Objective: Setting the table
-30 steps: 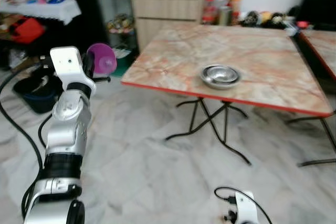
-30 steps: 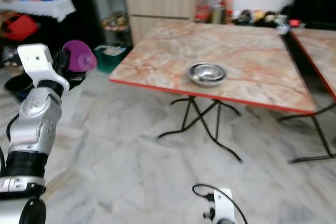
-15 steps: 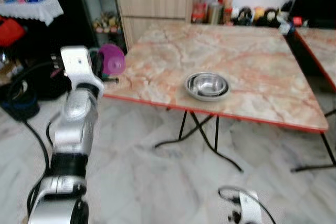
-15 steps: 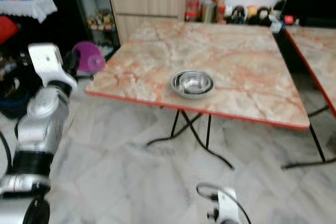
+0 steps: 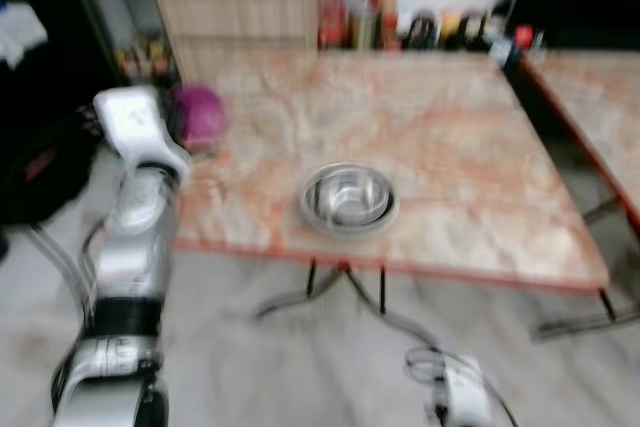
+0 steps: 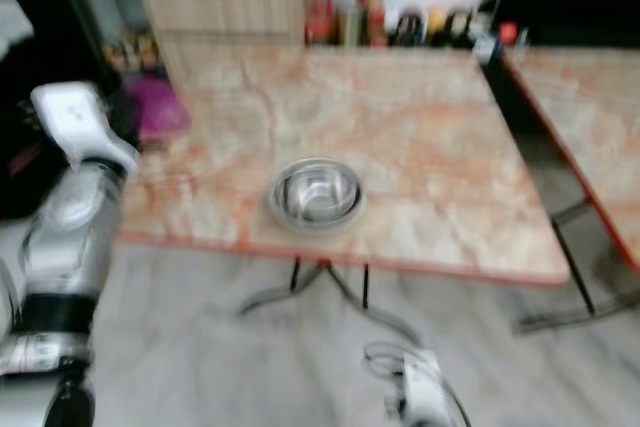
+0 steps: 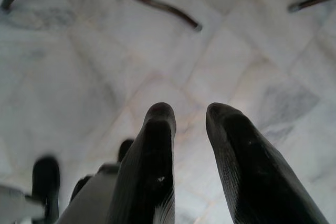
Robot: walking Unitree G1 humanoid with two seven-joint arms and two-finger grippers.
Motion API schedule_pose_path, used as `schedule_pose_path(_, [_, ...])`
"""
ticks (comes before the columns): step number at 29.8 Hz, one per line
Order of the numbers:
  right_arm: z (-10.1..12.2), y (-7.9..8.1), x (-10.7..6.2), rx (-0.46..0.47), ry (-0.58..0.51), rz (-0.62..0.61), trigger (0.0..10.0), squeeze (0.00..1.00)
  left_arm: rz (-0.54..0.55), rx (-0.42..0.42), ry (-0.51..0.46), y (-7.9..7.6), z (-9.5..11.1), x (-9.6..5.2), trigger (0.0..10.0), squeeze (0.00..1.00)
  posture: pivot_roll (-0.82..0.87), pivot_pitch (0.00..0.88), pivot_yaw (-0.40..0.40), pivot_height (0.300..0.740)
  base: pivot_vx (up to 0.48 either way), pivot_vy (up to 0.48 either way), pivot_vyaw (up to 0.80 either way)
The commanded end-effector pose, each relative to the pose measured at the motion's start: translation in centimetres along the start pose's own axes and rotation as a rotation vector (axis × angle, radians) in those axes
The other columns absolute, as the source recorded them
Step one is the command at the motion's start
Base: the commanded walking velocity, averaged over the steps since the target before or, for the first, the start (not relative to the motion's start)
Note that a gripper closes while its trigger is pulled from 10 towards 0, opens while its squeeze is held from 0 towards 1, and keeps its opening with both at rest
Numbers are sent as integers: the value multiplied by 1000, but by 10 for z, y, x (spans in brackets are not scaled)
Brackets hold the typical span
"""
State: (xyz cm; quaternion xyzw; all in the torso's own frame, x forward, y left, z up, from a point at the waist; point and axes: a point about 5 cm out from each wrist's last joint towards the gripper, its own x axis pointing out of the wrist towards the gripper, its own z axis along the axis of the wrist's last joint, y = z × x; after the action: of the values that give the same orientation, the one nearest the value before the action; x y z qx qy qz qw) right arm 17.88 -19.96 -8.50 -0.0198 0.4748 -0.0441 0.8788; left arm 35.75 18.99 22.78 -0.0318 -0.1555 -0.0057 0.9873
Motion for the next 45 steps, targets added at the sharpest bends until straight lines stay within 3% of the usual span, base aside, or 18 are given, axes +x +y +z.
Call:
schedule_pose_path(1, [3,12,1,5,1,24,10000,0,30,14,-13,10,6,0,10000,0,107,0,-10,740,458,0,0])
schedule_pose_path(14, [4,11,1,-10,6,29,10000,0,-26,2,34,4,0,0,10000,0,110,0,-13,740,245,0,0])
schedule_pose_path(20, [5,12,1,-11,4,40,10000,0,-68,48,190,0,-18,-1,10000,0,110,0,-12,740,0,0,0])
schedule_pose_path(24, [6,12,1,-11,3,43,10000,0,-86,65,238,-6,-23,3,10000,0,110,0,-11,740,0,0,0])
schedule_pose_path(27, [6,13,2,-14,2,46,10000,0,-125,105,352,-13,-38,7,10000,0,109,0,-8,740,0,0,0])
schedule_pose_path(33, [7,13,2,-14,-2,49,10000,0,-126,46,401,-21,-40,19,10000,0,105,0,-4,740,0,0,0])
schedule_pose_path(42, [8,14,2,-21,-4,61,10000,0,-86,70,445,-26,-41,35,10000,0,102,0,2,740,0,0,0])
schedule_pose_path(45, [7,15,2,-21,-1,64,10000,0,-35,99,544,-21,-55,32,10000,0,97,0,6,740,0,0,0])
